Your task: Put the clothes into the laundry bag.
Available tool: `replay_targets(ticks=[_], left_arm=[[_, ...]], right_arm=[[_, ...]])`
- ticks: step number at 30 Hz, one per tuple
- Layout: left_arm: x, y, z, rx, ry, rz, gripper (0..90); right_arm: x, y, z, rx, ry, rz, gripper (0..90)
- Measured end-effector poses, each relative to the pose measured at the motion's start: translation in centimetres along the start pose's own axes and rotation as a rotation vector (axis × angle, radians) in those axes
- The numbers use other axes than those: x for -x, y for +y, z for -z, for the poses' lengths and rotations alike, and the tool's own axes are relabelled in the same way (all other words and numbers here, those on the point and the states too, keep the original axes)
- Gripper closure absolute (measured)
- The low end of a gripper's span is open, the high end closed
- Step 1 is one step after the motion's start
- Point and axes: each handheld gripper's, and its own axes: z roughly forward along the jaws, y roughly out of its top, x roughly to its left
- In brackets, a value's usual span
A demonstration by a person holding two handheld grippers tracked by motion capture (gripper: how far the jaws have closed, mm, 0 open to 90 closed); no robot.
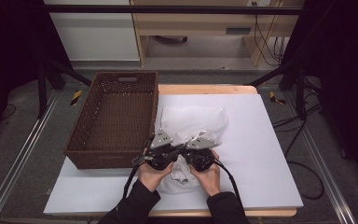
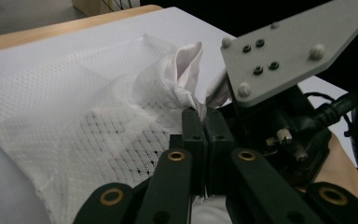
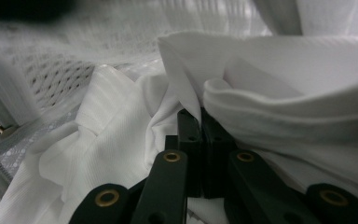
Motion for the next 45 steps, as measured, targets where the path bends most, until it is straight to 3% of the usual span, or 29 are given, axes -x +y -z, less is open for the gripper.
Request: replay_targets(ticks=[3,6,11,13,16,18,21,23,24,26,28,30,33,35,39,43,45], left_arm=[[-0.3,-0.5,-0.1,-0.004,-0.002,0.008,89.1],[-0.5,-0.8,-0.3,-0.01,0.001,0.011,89.1],[-0.5,-1.0,-0.4,-0.019,0.007,0.005,89.1],[-0.6,-1.1,-0.5,-0.022,0.006,0.007,89.1],[-0.5,-1.1,-0.6,-0.024,0.004,0.003,89.1],[-0.5,-1.1,-0.7,-0.025,0.0,0.002,89.1],[-0.6,-1.1,-0.6,-0.028,0.001,-0.001,89.1],[-0.7,-1.1,-0.6,-0.03,0.002,0.004,89.1],[-0.8,-1.2,-0.5,-0.033,0.005,0.005,89.1],[-1.1,-1.3,-0.5,-0.036,0.004,0.011,89.1],[-1.2,-1.3,-0.5,-0.034,0.003,0.019,89.1],[-1.3,-1.3,-0.4,-0.027,0.005,0.021,89.1],[-1.3,-1.1,-0.2,-0.017,0.01,0.026,89.0],[-1.4,-0.9,0.0,-0.014,0.008,0.028,89.0],[-1.3,-0.2,0.3,0.011,0.002,0.04,89.0],[-0.6,0.7,0.5,0.016,0.005,0.019,89.0],[-0.2,1.0,0.6,0.023,-0.005,0.01,89.0]], right_arm=[[0.3,-0.1,1.1,0.04,0.039,0.006,77.0],[0.9,-0.3,3.8,0.1,0.054,-0.016,69.0],[2.9,0.2,9.3,0.209,-0.051,-0.005,56.0],[4.2,0.4,10.7,0.239,-0.134,-0.004,43.0],[6.1,0.5,10.4,0.211,-0.153,-0.04,31.7],[7.2,0.4,8.9,0.173,-0.144,-0.048,25.2],[8.0,0.0,5.9,0.131,-0.112,-0.03,22.5],[8.1,-0.3,4.3,0.108,-0.077,-0.034,25.8],[8.1,-0.4,3.8,0.11,-0.06,-0.037,31.7],[7.9,-0.5,3.5,0.111,-0.006,-0.057,52.5],[7.6,-0.3,4.3,0.103,-0.023,-0.039,75.6],[7.5,-0.2,5.1,0.108,-0.011,-0.043,85.0],[7.2,0.0,6.9,0.133,0.019,-0.036,87.8],[6.3,-0.1,8.1,0.151,0.045,-0.008,87.9],[3.2,-0.2,9.4,0.187,0.126,0.07,87.9],[0.7,-0.3,7.9,0.145,0.161,0.122,88.0],[0.1,-0.2,6.1,0.094,0.109,0.138,87.9]])
